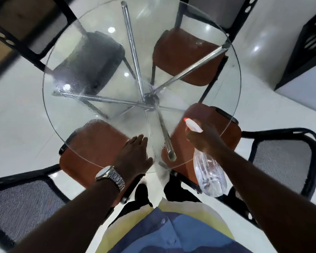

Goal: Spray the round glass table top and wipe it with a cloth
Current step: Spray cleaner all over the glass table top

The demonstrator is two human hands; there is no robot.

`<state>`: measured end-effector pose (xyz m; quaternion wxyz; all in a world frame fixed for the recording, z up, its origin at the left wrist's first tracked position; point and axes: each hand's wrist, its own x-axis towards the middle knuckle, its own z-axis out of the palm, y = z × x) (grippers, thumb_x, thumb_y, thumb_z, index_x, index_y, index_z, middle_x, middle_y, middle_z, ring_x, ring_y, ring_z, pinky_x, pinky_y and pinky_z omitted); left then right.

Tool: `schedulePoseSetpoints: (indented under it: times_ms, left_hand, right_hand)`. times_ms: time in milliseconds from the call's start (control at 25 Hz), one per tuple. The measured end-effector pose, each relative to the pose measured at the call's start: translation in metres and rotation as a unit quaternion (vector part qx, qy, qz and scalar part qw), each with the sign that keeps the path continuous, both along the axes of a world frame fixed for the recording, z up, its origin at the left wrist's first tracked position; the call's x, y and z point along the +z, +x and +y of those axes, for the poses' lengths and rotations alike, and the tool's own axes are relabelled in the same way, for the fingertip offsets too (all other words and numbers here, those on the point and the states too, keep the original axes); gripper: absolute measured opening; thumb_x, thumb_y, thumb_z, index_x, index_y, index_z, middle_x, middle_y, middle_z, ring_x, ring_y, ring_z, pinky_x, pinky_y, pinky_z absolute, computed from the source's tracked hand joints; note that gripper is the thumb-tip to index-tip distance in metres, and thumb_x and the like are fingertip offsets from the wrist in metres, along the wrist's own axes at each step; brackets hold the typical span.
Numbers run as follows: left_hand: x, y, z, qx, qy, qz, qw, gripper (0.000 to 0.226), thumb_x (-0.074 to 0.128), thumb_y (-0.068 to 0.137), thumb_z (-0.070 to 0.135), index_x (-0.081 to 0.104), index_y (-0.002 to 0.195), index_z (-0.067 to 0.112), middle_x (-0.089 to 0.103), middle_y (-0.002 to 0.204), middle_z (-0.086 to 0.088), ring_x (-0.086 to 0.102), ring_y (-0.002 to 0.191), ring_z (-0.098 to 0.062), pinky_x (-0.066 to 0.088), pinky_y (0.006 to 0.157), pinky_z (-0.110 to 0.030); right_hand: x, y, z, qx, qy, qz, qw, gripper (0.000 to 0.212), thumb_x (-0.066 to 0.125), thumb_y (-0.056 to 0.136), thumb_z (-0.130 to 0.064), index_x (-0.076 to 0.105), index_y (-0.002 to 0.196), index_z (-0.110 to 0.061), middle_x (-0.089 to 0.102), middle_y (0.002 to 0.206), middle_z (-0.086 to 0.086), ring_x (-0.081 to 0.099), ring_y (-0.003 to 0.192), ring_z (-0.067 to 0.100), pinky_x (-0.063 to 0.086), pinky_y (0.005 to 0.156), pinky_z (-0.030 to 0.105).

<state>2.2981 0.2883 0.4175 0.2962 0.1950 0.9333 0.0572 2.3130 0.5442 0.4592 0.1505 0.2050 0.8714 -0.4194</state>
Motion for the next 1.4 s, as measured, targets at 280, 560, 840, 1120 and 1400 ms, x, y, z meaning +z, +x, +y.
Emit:
schedulePoseSetpoints:
  times_ms: [280,560,840,1120,1400]
  left_hand:
    - [0.015,-0.015,0.008,0.105,0.015,0.018,0.994,0.082,0.065,0.089,0.044,0.034,0.155,0.008,0.034,0.164,-0.011,0.030,0.153,-0.029,0.024,0.125,-0.039]
    - [0.017,-0.027,0.001,0.133,0.030,0.032,0.990,0.078,0.066,0.091,0.044,0.037,0.153,0.006,0.038,0.161,-0.012,0.031,0.152,-0.029,0.024,0.125,-0.039]
    - [0.008,-0.019,-0.003,0.082,0.040,0.011,0.996,0.083,0.064,0.092,0.045,0.030,0.158,0.008,0.031,0.165,-0.010,0.026,0.154,-0.028,0.021,0.127,-0.040]
    - [-0.019,-0.006,0.009,-0.035,0.060,-0.022,0.997,0.088,0.062,0.093,0.048,0.021,0.162,0.012,0.020,0.171,-0.008,0.016,0.158,-0.026,0.017,0.129,-0.041]
    - [-0.030,0.011,0.024,-0.144,0.063,-0.027,0.987,0.088,0.058,0.095,0.046,0.015,0.164,0.012,0.009,0.173,-0.007,0.007,0.160,-0.024,0.013,0.129,-0.042]
  right_hand:
    - [0.012,-0.104,-0.013,0.094,0.042,-0.023,0.994,0.018,0.067,0.093,-0.020,0.071,0.110,-0.015,0.073,0.099,0.010,0.072,0.091,0.033,0.059,0.083,0.040]
    - [0.022,-0.145,-0.032,0.113,0.000,-0.008,0.994,0.039,0.065,0.074,-0.038,0.074,0.106,-0.017,0.078,0.101,0.010,0.072,0.099,0.032,0.060,0.092,0.043]
    - [-0.003,-0.096,-0.012,0.046,0.042,0.021,0.998,0.025,0.066,0.090,-0.025,0.074,0.112,-0.015,0.076,0.097,0.017,0.073,0.091,0.039,0.062,0.086,0.048]
    - [-0.037,0.019,0.024,-0.073,0.024,0.126,0.989,0.038,0.071,0.092,0.002,0.072,0.127,-0.014,0.066,0.095,-0.014,0.064,0.081,-0.013,0.054,0.074,0.014]
    - [-0.053,0.114,0.017,-0.132,0.089,0.153,0.975,0.023,0.072,0.088,-0.001,0.058,0.078,-0.016,0.048,0.060,-0.005,0.053,0.058,0.011,0.041,0.056,0.017]
